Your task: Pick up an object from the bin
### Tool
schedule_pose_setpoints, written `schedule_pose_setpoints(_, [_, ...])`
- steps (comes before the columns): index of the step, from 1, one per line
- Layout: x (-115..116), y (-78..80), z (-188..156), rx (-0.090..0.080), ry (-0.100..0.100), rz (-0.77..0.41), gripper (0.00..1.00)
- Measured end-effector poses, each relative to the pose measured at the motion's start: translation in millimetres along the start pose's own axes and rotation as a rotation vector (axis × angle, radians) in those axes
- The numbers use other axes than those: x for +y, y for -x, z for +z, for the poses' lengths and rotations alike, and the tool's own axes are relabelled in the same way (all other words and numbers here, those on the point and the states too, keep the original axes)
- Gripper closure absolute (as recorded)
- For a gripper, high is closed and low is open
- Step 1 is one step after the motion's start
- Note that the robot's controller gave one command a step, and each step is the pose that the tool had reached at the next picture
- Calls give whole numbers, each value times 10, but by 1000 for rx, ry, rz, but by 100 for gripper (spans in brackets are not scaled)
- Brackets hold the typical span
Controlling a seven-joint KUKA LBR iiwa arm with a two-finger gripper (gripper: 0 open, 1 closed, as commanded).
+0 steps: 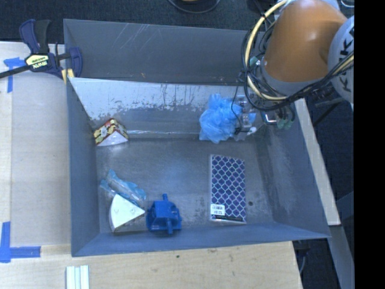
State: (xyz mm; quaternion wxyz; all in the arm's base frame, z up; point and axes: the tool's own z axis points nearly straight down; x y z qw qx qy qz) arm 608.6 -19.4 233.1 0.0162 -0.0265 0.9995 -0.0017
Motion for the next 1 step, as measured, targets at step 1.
schedule_pose_setpoints(1, [82, 96, -1046, 6, 2, -1, 100])
